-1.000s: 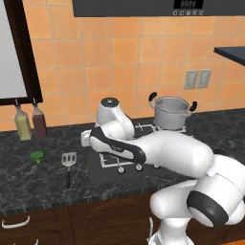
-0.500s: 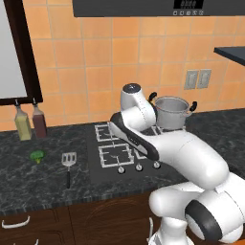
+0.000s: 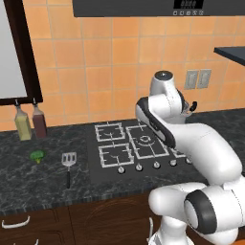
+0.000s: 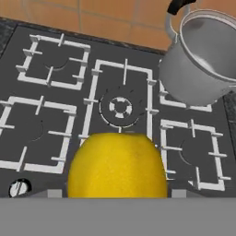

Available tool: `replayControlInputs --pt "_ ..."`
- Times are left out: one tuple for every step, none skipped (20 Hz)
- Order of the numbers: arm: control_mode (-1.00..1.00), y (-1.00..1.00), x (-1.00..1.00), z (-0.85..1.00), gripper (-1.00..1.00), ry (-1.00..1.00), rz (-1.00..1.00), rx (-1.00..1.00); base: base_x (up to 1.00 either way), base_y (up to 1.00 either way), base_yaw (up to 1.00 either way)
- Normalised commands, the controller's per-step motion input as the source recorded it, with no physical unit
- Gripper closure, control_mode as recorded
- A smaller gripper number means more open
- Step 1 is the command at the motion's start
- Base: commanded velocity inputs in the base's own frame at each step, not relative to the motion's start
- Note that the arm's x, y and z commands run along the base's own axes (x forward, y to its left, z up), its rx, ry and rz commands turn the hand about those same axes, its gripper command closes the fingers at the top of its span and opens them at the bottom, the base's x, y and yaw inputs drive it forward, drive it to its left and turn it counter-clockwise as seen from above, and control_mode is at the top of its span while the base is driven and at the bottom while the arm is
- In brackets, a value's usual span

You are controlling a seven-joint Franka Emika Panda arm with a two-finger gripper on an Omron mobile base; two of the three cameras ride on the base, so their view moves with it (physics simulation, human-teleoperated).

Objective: Put the lemon and broccoli in the pot. Retrieve the spatula and lightly stir the vegetables in the pot.

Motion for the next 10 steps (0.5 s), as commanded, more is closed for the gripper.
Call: replayControlInputs --pt "-1.0 -1.0 0.22 0.09 1.0 -0.2 0.0 0.0 0.0 0.0 0.0" --pt "-1.0 -1.0 0.27 0.19 1.0 -0.2 0.0 -0.01 0.0 0.0 0.0" --pt "-1.0 -1.0 0.41 0.2 1.0 -0.17 0.0 0.0 0.0 0.0 0.0" --pt "-1.0 -1.0 0.44 0.3 1.0 -0.14 0.0 0.0 0.0 0.0 0.0" --pt "-1.0 -1.0 0.61 0.36 1.0 -0.07 0.0 0.0 0.0 0.0 0.0" --pt "-1.0 -1.0 0.65 0.34 1.0 -0.05 0.0 0.0 0.0 0.0 0.0" --pt "-1.0 -1.0 0.81 0.38 1.0 -0.01 0.0 0.0 0.0 0.0 0.0" --pt "-1.0 -1.0 0.95 0.36 1.0 0.0 -0.01 0.01 0.0 0.0 0.0" --pt "-1.0 -1.0 1.0 0.39 1.0 0.0 -0.02 0.03 0.0 0.0 0.0" --pt "-1.0 -1.0 1.0 0.38 1.0 0.0 -0.05 0.05 0.0 0.0 0.0"
